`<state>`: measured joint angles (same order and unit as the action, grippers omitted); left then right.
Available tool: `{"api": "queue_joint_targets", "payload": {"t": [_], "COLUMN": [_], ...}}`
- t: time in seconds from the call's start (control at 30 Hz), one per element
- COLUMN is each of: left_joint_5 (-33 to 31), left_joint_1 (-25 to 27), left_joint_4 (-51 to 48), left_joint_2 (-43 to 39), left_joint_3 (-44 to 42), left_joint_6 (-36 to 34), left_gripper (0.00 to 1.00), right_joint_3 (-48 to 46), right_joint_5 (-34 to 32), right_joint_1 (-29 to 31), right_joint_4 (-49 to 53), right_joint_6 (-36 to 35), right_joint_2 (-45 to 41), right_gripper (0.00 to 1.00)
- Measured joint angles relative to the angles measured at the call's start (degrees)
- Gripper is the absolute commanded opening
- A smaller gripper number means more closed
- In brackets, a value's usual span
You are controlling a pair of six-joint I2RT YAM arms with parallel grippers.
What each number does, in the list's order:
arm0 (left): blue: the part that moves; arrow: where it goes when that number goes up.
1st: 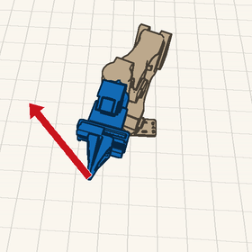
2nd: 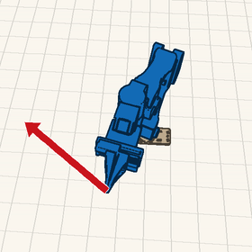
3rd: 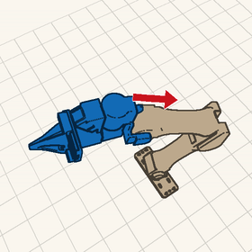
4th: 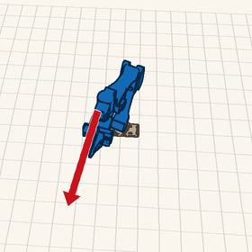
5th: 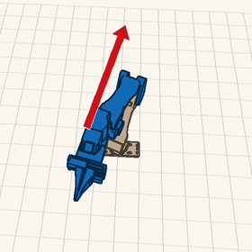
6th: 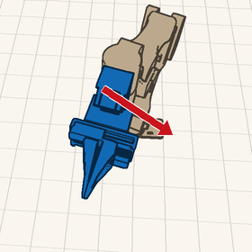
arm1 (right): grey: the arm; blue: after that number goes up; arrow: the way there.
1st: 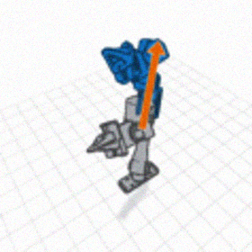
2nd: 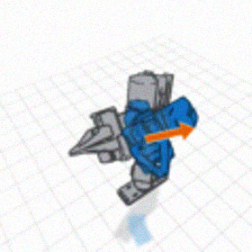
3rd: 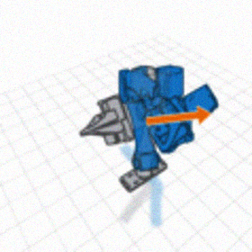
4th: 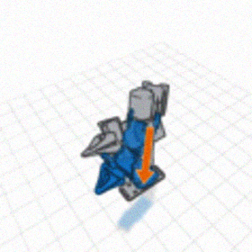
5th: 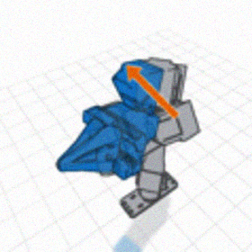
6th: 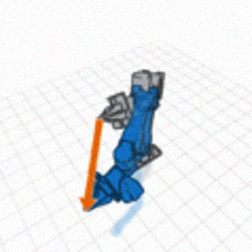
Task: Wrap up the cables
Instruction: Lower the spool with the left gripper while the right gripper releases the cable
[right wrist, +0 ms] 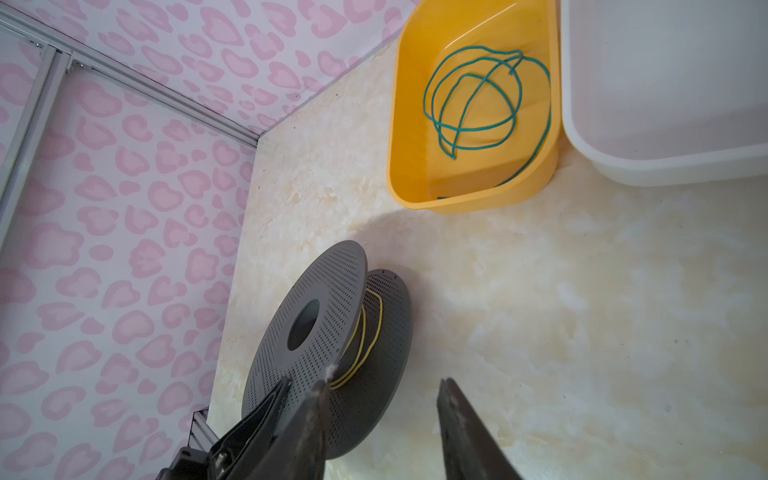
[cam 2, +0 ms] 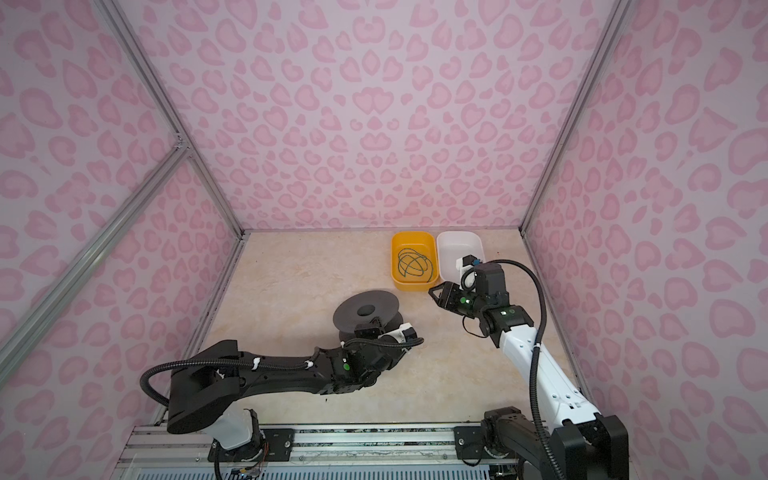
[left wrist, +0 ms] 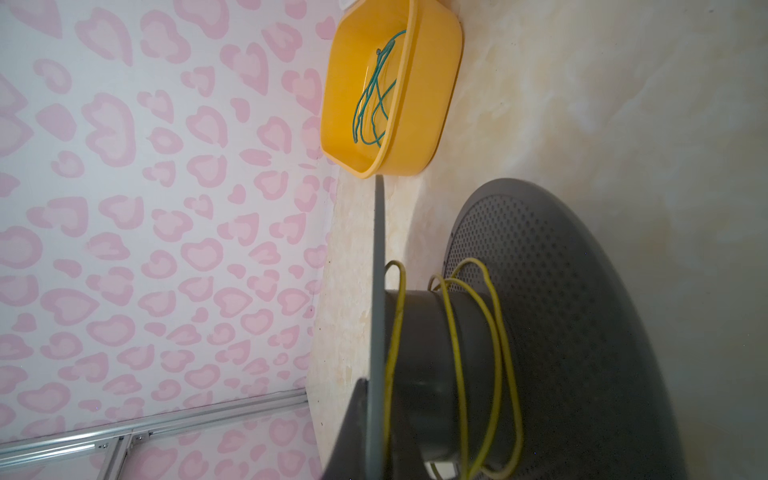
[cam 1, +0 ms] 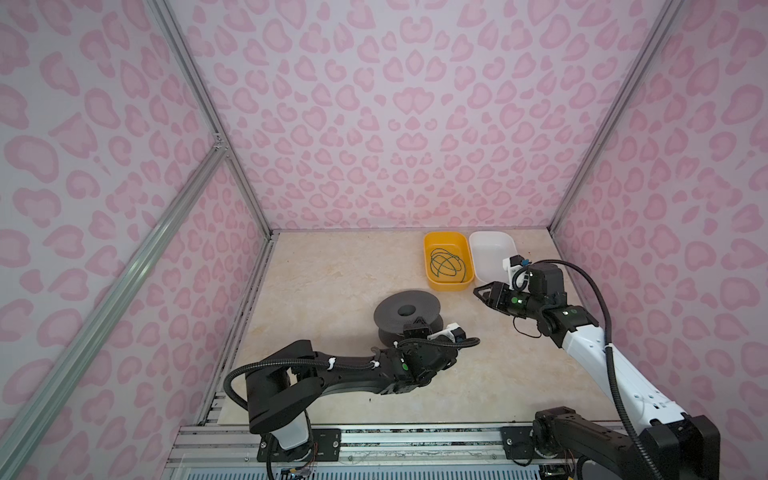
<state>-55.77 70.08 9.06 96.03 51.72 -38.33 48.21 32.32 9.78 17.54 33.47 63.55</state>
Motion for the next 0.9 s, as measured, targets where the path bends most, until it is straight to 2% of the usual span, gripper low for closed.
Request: {"api": "queue_joint_targets", "payload": {"t": [0.13,0.2,0.33,0.53,0.57,0.6,0.9], "left_joint_5": [-0.6,1.6,4.9,11.4,12.4,13.6,21.4], "left_joint_1": [0.9,1.1,1.3,1.2,1.2,1.2,1.2], "left_joint_4": [-0.2,-1.1,-4.9,-13.0,-14.5,-15.9,-29.7], "left_joint_2": [2.2,3.3,5.1,6.1,6.1,6.0,0.0], "left_joint_3": [1.0,1.7,3.3,6.6,7.0,7.5,15.2], "left_joint_6": [1.9,3.8,7.1,12.9,13.6,14.3,17.4], "left_gripper": [0.15,0.19,0.34,0.68,0.88,0.98,0.97], "right_joint_3": [-0.1,-0.2,-0.9,-2.9,-3.2,-3.3,-3.4], "right_joint_5": [-0.9,-1.4,-2.0,-2.3,-2.4,-2.4,-3.9], "right_joint_1": [-0.5,-0.8,-0.9,-0.9,-0.9,-0.9,-0.9], "right_joint_4": [-0.1,0.0,-0.1,0.0,0.2,0.3,2.0], "right_joint_6": [0.0,0.0,0.0,0.5,0.5,0.5,0.3], "right_joint_2": [-1.7,-2.6,-3.7,-5.0,-5.2,-5.3,-5.8], "right_gripper": [0.49,0.50,0.53,0.57,0.58,0.59,0.63]}}
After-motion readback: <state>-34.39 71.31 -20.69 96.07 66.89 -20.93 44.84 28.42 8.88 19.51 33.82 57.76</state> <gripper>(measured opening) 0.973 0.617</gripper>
